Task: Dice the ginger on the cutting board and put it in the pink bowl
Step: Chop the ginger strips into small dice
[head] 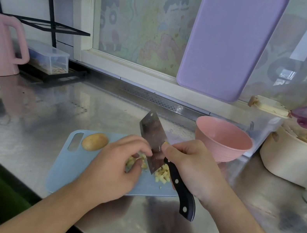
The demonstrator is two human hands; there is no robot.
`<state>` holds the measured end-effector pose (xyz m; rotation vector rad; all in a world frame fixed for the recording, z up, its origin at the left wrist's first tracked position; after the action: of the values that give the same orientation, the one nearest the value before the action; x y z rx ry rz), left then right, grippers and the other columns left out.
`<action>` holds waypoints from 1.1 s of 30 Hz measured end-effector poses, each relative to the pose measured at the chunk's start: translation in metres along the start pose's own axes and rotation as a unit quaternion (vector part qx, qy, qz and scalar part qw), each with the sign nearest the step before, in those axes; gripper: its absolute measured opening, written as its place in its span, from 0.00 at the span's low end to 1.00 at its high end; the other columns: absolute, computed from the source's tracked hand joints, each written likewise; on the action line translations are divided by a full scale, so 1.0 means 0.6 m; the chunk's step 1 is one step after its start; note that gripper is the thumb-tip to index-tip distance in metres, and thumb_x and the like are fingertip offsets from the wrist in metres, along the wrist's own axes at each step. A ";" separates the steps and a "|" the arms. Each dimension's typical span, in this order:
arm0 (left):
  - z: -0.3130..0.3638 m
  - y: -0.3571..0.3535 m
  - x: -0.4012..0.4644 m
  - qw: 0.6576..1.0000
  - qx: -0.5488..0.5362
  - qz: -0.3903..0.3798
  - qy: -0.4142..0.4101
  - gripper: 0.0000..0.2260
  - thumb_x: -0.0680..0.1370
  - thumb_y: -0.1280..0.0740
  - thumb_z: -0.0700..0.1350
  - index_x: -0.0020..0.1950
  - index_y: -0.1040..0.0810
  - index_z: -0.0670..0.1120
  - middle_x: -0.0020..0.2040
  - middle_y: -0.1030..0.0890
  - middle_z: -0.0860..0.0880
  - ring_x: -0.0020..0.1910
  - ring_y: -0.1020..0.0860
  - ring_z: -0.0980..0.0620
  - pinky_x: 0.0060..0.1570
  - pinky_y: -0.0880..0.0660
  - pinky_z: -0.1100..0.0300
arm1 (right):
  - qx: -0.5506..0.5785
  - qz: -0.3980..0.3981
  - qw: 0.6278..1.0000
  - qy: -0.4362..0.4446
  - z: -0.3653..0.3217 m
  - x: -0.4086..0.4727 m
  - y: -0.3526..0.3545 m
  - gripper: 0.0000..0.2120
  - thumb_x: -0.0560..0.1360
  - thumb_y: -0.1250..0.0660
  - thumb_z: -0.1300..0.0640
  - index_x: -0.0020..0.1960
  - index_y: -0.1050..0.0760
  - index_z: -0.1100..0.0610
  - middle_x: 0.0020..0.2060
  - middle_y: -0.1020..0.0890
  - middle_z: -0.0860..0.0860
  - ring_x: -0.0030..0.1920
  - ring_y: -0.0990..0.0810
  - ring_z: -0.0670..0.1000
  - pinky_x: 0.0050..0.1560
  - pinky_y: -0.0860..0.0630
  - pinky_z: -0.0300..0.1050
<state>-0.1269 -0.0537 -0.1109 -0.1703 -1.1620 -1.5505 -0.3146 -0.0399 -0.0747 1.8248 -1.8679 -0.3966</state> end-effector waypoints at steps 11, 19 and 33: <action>-0.006 0.010 -0.008 0.990 -0.076 0.072 0.096 0.14 0.75 0.30 0.31 0.43 0.18 0.51 0.41 0.18 0.55 0.46 0.19 0.51 0.47 0.23 0.58 | -0.152 -0.011 0.986 0.072 -0.020 -0.008 0.014 0.24 0.83 0.34 0.49 0.34 0.28 0.63 0.25 0.21 0.59 0.26 0.20 0.57 0.33 0.23 0.49; 0.038 0.095 0.038 0.988 -0.024 0.137 0.059 0.12 0.72 0.33 0.34 0.43 0.20 0.52 0.41 0.20 0.56 0.45 0.22 0.56 0.47 0.30 0.70 | -0.327 -0.010 0.924 0.200 -0.038 -0.028 0.025 0.09 0.77 0.29 0.44 0.45 0.16 0.48 0.25 0.28 0.47 0.30 0.29 0.49 0.30 0.31 0.43; -0.015 0.020 0.119 0.931 0.089 -0.303 0.183 0.08 0.78 0.26 0.42 0.46 0.13 0.57 0.37 0.15 0.61 0.37 0.18 0.65 0.40 0.25 0.70 | -0.377 -0.067 0.894 0.231 -0.046 -0.044 0.020 0.11 0.75 0.33 0.39 0.49 0.17 0.44 0.35 0.19 0.45 0.36 0.26 0.50 0.37 0.24 0.47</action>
<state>-0.1380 -0.1067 -0.0622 0.6331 -1.0947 -1.8871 -0.3105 -0.0096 -0.0494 1.3430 -1.0478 -0.5757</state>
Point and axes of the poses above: each hand's wrist, its own x-axis towards the middle knuckle, its own y-axis out of the back of the hand, z = x × y, the point moved 3 cm from there along x, towards the middle knuckle
